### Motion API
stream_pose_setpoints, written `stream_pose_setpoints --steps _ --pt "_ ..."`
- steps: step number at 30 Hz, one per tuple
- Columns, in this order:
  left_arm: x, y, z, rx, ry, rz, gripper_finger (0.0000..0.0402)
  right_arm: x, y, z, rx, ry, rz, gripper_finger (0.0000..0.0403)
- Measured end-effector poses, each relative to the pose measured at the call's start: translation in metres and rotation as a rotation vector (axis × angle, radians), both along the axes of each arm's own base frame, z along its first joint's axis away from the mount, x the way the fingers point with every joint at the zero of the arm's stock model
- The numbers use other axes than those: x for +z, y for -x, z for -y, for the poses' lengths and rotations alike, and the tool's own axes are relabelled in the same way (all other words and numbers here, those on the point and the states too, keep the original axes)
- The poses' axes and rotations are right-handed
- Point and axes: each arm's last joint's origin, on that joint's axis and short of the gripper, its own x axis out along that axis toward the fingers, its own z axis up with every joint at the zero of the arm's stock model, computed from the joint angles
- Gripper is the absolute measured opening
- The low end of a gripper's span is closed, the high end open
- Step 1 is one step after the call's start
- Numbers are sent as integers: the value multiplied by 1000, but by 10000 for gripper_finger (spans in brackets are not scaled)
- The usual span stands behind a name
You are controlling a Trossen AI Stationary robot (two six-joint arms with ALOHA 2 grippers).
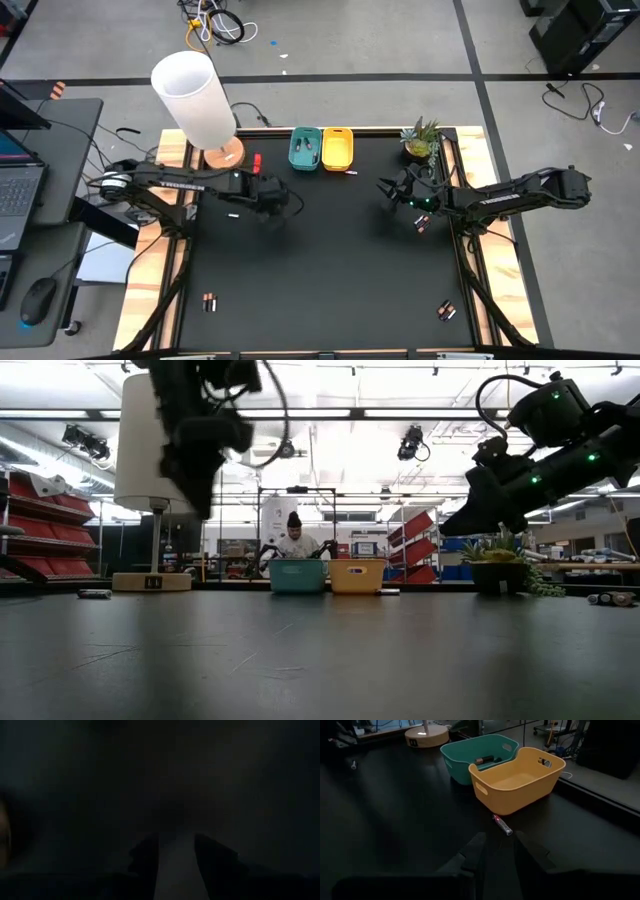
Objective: Sort batteries
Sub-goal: Put the gold black battery into the blue bin
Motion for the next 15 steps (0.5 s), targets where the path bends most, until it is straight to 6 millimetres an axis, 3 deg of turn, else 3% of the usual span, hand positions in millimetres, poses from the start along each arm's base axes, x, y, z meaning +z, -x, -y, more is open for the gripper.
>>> stream_pose_setpoints --steps 6,15 --pt "-5 21 22 191 111 -198 143 0 0 0 6 12 -5 87" --pt "-3 33 86 198 118 -166 143 0 0 0 6 12 -6 87"
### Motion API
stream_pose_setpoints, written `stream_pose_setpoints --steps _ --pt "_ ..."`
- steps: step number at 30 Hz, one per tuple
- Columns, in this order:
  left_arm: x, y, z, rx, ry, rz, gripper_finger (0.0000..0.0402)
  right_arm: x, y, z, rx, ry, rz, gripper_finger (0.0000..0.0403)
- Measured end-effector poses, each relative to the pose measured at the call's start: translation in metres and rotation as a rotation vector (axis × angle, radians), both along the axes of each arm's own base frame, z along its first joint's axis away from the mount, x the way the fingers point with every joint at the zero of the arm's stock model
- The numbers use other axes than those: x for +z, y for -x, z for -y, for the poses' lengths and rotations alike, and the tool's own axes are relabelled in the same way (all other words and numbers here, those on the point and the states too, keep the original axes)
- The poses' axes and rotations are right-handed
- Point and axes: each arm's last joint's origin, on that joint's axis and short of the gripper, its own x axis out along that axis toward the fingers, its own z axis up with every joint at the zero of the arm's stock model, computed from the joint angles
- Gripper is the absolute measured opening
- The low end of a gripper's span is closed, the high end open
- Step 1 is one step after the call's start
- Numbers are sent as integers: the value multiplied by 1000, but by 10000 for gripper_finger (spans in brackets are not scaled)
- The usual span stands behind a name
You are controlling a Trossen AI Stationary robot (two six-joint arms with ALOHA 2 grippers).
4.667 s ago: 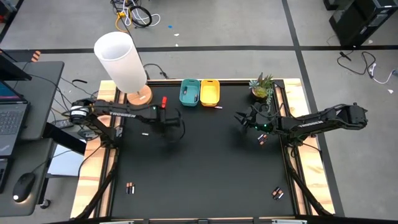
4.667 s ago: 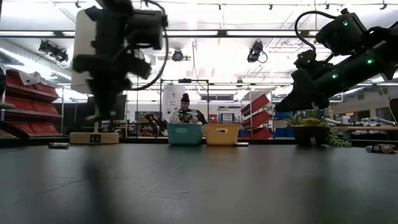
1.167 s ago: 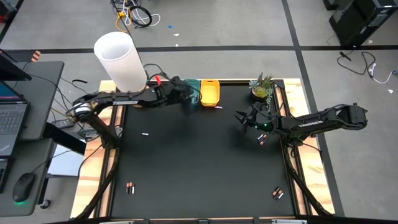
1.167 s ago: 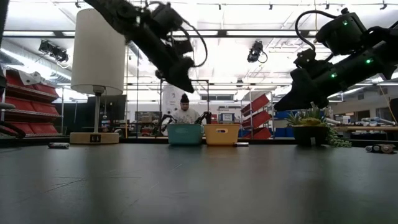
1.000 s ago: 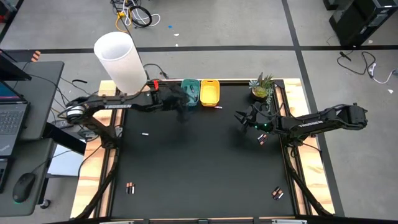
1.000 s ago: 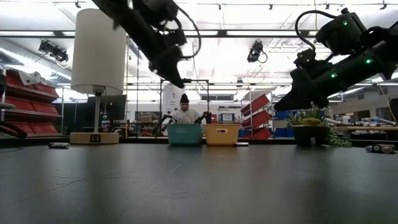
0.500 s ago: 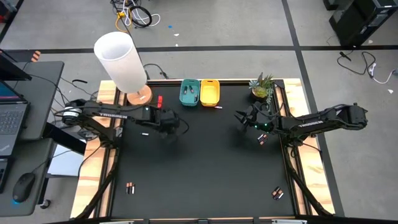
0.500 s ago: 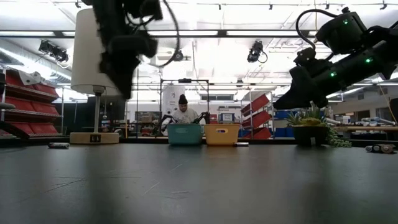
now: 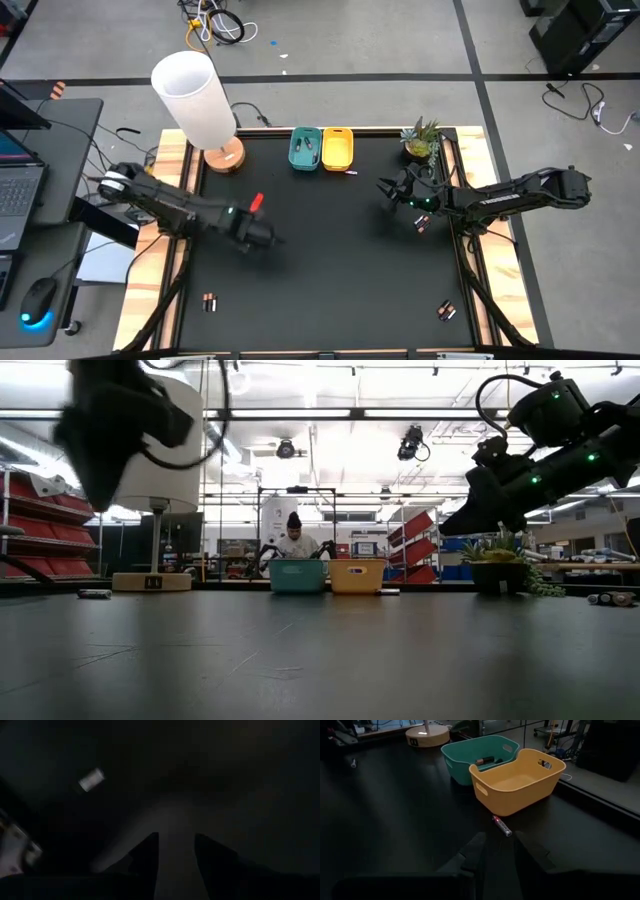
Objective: Sort batteries
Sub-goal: Put the gold black battery into the blue bin
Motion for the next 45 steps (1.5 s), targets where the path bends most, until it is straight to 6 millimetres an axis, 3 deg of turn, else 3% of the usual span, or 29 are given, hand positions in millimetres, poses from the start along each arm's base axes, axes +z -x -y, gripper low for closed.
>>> stream_pose_setpoints --steps 8,12,20,29,35,40,45 --pt "0 33 83 -39 112 87 143 0 0 0 -1 -1 2 87" --pt "0 54 107 -53 115 90 143 3 -1 1 3 18 25 87" --pt "0 79 134 -85 159 128 142 13 -3 6 -16 61 114 87" --pt "-1 106 155 80 148 242 142 15 -1 14 -46 103 112 87" --pt "-24 102 175 19 111 259 142 18 0 19 -68 129 122 87" --pt "-50 102 185 9 73 117 142 20 0 22 -84 136 145 87" --pt "-59 103 184 114 32 44 143 20 1 23 -88 137 150 87"
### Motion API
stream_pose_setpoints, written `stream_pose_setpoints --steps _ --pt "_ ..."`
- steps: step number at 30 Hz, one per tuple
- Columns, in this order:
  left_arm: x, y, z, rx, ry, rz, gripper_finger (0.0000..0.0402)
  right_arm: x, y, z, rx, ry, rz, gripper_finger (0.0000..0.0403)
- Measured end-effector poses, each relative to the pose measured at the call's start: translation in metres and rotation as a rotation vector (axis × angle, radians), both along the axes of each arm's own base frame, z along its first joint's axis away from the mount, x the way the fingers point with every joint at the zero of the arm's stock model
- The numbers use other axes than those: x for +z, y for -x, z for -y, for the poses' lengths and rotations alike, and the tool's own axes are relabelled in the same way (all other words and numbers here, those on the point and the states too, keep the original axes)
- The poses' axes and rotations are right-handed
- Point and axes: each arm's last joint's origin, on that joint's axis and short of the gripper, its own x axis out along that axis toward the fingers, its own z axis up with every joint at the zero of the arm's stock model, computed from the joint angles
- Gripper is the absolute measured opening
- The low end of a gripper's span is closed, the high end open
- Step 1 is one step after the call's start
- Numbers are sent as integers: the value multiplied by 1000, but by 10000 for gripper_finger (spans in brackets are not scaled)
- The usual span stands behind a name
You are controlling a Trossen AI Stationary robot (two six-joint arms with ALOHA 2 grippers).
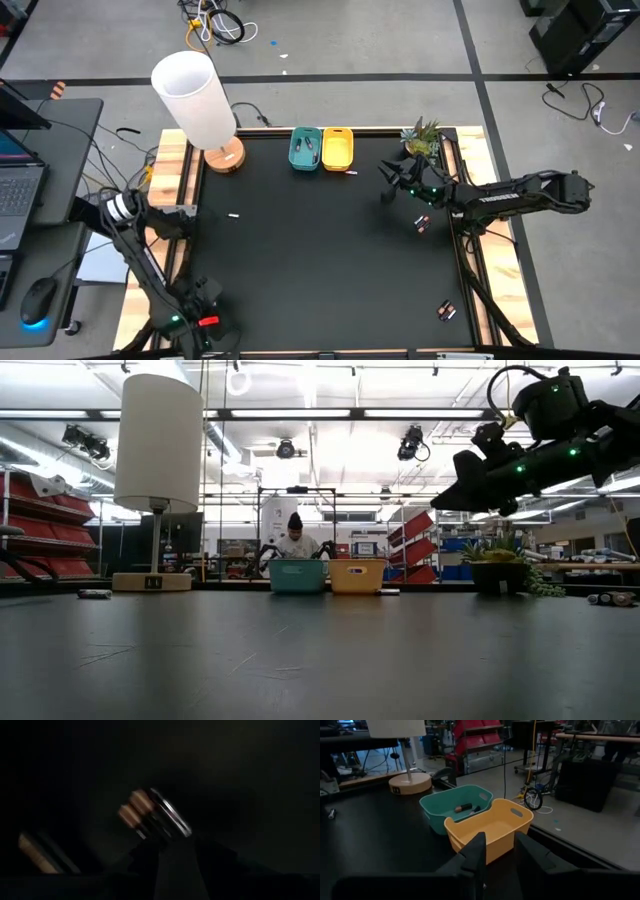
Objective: Sort batteries
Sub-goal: Put the gold black battery into the blue bin
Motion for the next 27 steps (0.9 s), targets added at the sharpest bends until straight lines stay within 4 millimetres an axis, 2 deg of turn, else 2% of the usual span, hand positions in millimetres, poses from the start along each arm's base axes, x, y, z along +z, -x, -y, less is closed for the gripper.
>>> stream_pose_setpoints --steps 12,27 --pt "3 8 -9 176 -80 -51 143 0 0 0 1 -2 7 87" --pt "-6 12 -12 204 -38 -127 142 0 0 0 0 -7 12 87"
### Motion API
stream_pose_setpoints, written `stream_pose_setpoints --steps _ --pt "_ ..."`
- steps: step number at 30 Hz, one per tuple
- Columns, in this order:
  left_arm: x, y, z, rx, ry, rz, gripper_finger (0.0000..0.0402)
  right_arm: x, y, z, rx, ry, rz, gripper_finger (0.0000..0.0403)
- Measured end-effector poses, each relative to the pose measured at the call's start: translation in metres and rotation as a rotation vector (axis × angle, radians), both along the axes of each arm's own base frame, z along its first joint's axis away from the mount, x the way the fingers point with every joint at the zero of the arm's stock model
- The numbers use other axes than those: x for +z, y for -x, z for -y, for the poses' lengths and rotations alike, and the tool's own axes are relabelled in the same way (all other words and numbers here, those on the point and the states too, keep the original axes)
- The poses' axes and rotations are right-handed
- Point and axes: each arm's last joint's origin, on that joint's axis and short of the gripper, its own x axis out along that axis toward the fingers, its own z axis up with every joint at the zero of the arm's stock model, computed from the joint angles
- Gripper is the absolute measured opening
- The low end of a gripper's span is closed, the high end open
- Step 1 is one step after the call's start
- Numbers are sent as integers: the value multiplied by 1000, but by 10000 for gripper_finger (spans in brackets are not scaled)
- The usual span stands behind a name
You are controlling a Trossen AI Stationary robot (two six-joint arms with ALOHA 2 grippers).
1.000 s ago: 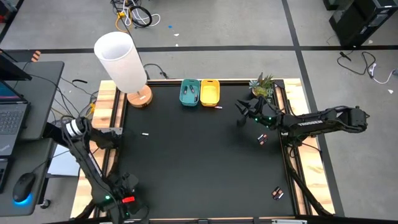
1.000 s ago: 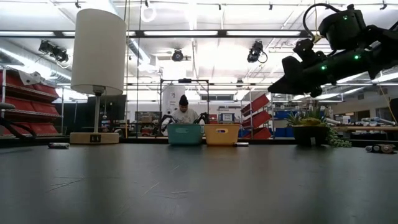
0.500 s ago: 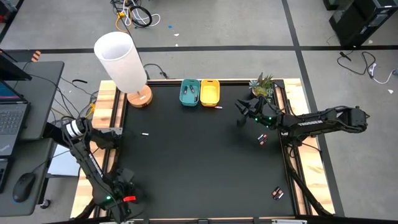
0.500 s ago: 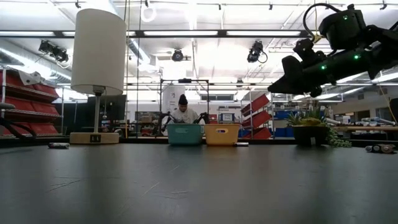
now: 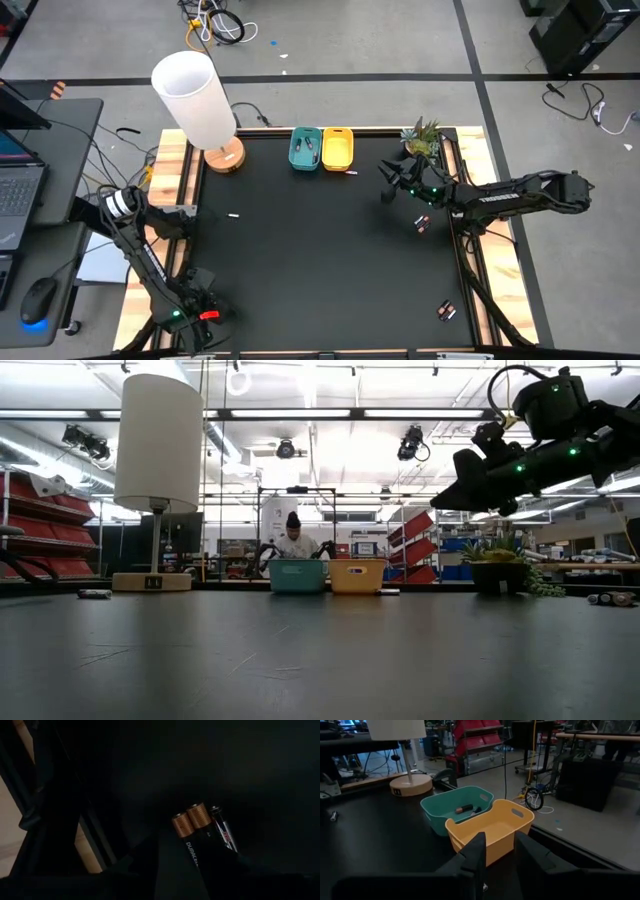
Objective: Sort batteries
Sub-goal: Put the gold black battery into the blue bin
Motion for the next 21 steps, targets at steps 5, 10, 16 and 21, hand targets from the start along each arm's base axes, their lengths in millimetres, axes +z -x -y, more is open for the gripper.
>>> stream_pose_setpoints --steps 5,10,16,21 --pt "-1 0 0 0 -3 8 141 0 0 0 0 0 0 87" --pt "-1 -1 0 -7 -8 27 129 0 0 0 1 0 -1 87" --pt "-2 -2 1 -51 -3 44 118 0 0 0 6 -1 -1 87" --pt "-3 -3 1 -75 -15 61 117 0 0 0 6 -2 -1 87"
